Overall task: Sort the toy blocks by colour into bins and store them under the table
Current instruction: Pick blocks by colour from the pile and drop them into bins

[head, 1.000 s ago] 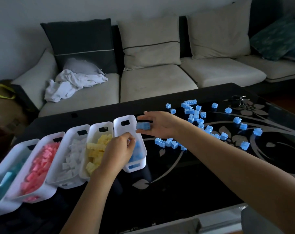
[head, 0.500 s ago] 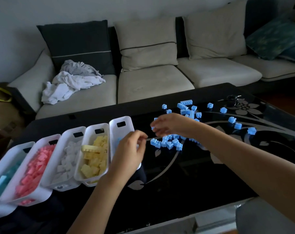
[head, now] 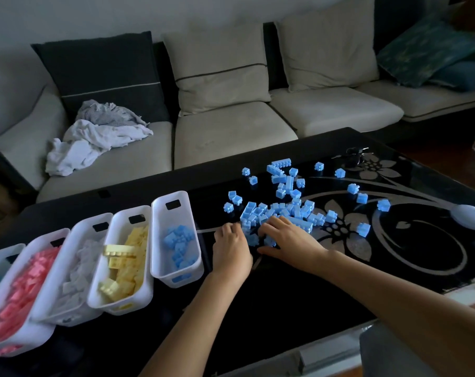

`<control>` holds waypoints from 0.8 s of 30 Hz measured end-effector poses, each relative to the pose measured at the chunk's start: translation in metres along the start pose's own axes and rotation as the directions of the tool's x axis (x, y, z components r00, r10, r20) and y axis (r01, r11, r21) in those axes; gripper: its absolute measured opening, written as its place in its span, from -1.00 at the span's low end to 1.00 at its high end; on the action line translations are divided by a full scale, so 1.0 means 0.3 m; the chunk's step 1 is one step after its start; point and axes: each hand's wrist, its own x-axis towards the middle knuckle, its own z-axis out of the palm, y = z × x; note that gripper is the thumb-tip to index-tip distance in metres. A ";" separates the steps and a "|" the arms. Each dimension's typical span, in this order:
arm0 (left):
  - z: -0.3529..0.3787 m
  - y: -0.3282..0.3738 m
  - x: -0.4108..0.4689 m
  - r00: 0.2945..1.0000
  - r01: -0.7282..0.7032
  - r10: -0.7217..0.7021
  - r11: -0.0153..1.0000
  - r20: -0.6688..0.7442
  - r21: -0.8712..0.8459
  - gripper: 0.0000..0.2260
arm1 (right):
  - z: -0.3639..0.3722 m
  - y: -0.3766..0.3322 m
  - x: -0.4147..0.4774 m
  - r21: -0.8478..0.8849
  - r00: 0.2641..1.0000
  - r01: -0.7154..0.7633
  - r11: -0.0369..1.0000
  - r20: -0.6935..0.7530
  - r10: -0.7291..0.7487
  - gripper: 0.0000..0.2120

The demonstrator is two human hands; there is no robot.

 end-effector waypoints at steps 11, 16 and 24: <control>0.004 -0.039 -0.033 0.994 -0.081 0.085 0.995 -0.065 0.062 -0.80 | 0.006 -0.056 0.021 -0.042 1.000 -0.022 0.999 0.003 0.022 -0.66; -0.123 -0.048 -0.069 0.951 -0.187 0.173 0.982 -0.254 -0.030 -0.77 | -0.009 -0.039 0.000 0.183 0.990 -0.123 0.975 -0.040 0.133 -0.74; -0.267 -0.284 -0.069 0.940 0.045 -0.056 0.998 -0.336 -0.041 -0.78 | -0.082 -0.057 -0.002 0.867 0.820 -0.400 -0.297 0.483 0.305 -0.73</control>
